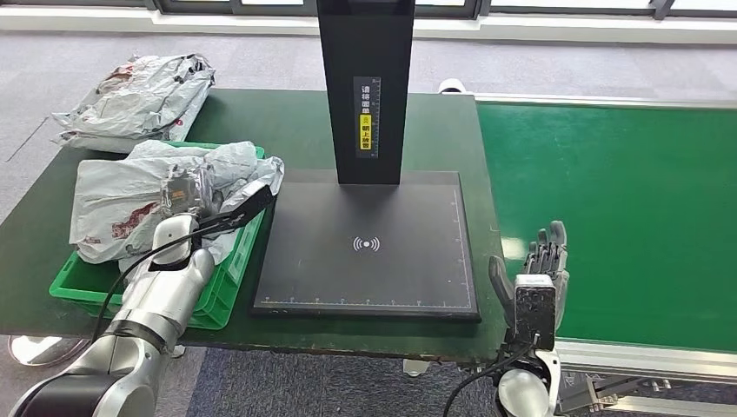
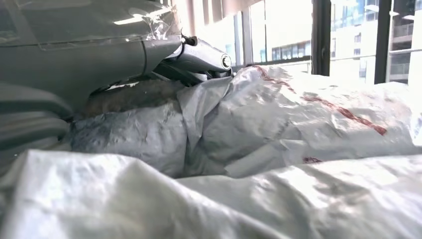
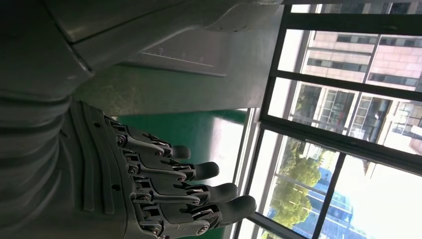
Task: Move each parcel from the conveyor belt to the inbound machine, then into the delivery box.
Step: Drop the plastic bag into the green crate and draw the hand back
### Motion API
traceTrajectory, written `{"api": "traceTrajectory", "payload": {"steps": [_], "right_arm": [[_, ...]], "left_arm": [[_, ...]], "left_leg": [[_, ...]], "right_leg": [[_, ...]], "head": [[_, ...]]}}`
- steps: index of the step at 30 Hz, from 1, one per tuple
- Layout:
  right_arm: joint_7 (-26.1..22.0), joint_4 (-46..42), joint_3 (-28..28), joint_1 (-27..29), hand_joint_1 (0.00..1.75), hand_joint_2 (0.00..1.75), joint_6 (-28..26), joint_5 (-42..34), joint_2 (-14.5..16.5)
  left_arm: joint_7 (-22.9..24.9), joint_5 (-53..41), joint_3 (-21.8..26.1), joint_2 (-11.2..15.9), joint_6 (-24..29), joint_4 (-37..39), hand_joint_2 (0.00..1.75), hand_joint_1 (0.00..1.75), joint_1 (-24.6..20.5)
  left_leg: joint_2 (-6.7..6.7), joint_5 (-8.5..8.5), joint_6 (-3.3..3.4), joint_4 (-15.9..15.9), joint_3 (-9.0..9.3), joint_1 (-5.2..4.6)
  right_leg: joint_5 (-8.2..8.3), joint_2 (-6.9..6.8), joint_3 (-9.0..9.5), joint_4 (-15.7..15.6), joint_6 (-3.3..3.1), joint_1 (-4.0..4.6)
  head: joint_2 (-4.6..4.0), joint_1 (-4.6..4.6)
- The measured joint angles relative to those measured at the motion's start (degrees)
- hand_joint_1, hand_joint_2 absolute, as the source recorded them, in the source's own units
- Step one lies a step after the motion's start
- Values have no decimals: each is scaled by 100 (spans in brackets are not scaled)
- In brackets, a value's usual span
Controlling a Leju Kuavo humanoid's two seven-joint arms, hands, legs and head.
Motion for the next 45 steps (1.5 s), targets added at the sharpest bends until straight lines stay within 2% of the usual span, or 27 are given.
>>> {"api": "traceTrajectory", "payload": {"steps": [4, 6, 8, 11, 15, 20, 24, 30, 34, 37, 41, 45], "right_arm": [[117, -6, 0, 26, 0, 175, 206, 36, -23], [188, -25, 0, 66, 0, 175, 289, 45, -32], [278, -58, 0, 124, 0, 175, 383, 51, -47], [411, -141, -3, 251, 0, 175, 544, 61, -74], [488, -307, -14, 403, 0, 175, 645, 82, -107], [482, -408, -32, 435, 0, 175, 659, 82, -124], [404, -415, -37, 338, 0, 0, 664, 36, -144], [350, -358, -37, -10, 0, 0, 732, -278, -193], [316, -278, -37, -166, 0, 0, 763, -378, -207], [314, -203, -32, -248, 0, 0, 718, -380, -220], [286, -90, 61, -416, 0, 0, 421, -191, -229], [291, -33, 150, -520, 0, 0, 354, -143, -229]], "left_arm": [[-121, 376, -19, 16, -666, 431, 175, 0, -292], [-127, 514, -34, 17, -788, 528, 175, 0, -377], [-129, 672, -44, 17, -720, 579, 175, 0, -417], [-297, 1231, -44, -10, -202, 569, 175, 0, -414], [-921, 2408, 8, -126, 352, 303, 0, 0, -321], [-1762, 4221, 15, -284, 580, -228, 0, 0, -152], [-2215, 5542, -2, -386, 899, -808, 0, 0, 28], [-2482, 6281, -236, -415, 1475, -1455, 0, 0, 186], [-2542, 6428, -393, -413, 1583, -1614, 0, 0, 211], [-2741, 6738, -504, -412, 1406, -1716, 0, 0, 248], [-2971, 7347, -800, -461, 845, -2000, 0, 0, 401], [-2983, 7448, -1028, -522, 758, -2176, 0, 0, 514]], "left_leg": [[-16, -2, 3, 0, 6, 0], [-21, -4, 7, 0, 8, 0], [-23, -3, 9, 0, 8, 0], [-27, -1, 13, 2, 6, -1], [-36, 0, 15, 6, -1, -2], [-20, -1, 15, 8, -3, -3], [-9, -4, 12, 7, -3, -4], [-9, -4, 10, 7, -4, -3], [-9, -4, 10, 7, -5, -2], [-9, -4, 11, 7, -5, -2], [-11, -4, 11, 7, -6, -2], [-10, -6, 13, 7, -8, -3]], "right_leg": [[-3, -13, 12, 0, 4, -8], [-6, -19, 16, 0, 7, -10], [-7, -23, 17, -1, 8, -12], [-6, -28, 17, -1, 9, -13], [-6, -37, 16, -1, 9, -15], [-4, -24, 8, -1, 12, -17], [-3, -12, 3, -1, 11, -13], [-3, -9, 2, -1, 10, -6], [-3, -10, 3, -1, 9, -7], [-2, -9, 3, -1, 9, -8], [-3, -9, 3, -1, 9, -10], [-3, -9, 2, -1, 10, -10]], "head": [[0, 1], [0, 1], [-1, 1], [-1, 1], [-1, 1], [0, 1], [0, 1], [-1, 0], [-1, 0], [0, 1], [-1, 1], [-1, 1]]}}
